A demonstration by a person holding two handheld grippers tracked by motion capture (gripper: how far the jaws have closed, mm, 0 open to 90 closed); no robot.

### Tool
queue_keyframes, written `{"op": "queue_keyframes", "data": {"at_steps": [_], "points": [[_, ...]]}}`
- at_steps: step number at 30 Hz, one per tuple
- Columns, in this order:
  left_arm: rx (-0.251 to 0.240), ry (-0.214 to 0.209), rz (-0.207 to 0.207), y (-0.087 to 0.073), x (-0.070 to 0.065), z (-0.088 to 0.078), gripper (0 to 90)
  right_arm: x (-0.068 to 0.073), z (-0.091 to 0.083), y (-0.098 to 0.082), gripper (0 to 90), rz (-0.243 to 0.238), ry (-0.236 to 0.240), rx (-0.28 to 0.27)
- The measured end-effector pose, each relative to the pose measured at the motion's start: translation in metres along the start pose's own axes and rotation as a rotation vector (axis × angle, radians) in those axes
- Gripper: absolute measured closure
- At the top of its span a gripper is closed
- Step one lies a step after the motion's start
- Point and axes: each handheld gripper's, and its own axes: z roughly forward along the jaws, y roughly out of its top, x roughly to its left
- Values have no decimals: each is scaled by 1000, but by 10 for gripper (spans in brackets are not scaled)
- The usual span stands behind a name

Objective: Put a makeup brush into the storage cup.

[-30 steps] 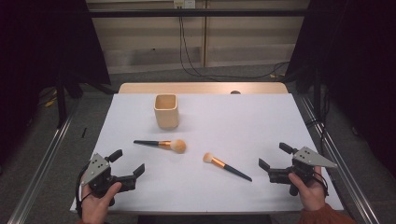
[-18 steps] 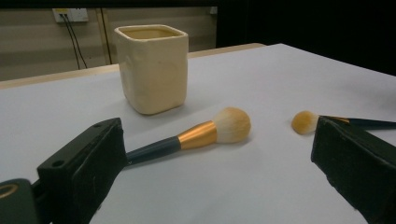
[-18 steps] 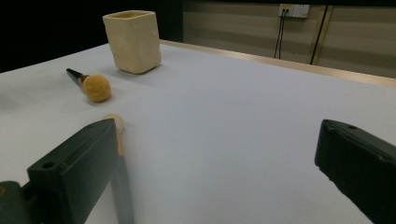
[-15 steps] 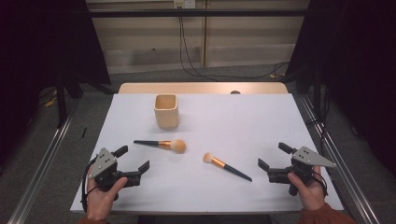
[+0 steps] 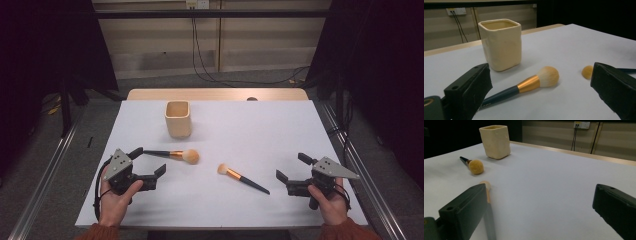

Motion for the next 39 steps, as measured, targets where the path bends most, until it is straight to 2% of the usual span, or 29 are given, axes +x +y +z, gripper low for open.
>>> {"op": "queue_keyframes", "data": {"at_steps": [7, 13, 16, 23, 27, 32, 37, 39], "points": [[-7, 3, -7, 4, 2, 8, 40, 0, 0, 0, 0, 0, -1, 0], [-9, 2, 4, 6, 5, 16, 39, 0, 1, 0, 0, 3, -1, 0], [-3, 17, 6, 6, 7, 20, 30, 0, 0, 0, 0, 0, -1, 0], [-21, -5, -7, 9, 9, 32, 42, 0, 1, 0, 0, 2, 2, 1], [-27, -15, -4, 13, 10, 39, 42, 0, 1, 0, 0, 2, 4, -2], [-22, -19, 21, 17, 10, 46, 40, 0, 1, 0, 0, 3, 5, 0], [-29, -27, 22, 21, 11, 55, 39, 0, 1, 0, 0, 2, 8, 4], [-30, -45, 24, 22, 11, 60, 39, 0, 1, 0, 0, 3, 8, 5]]}}
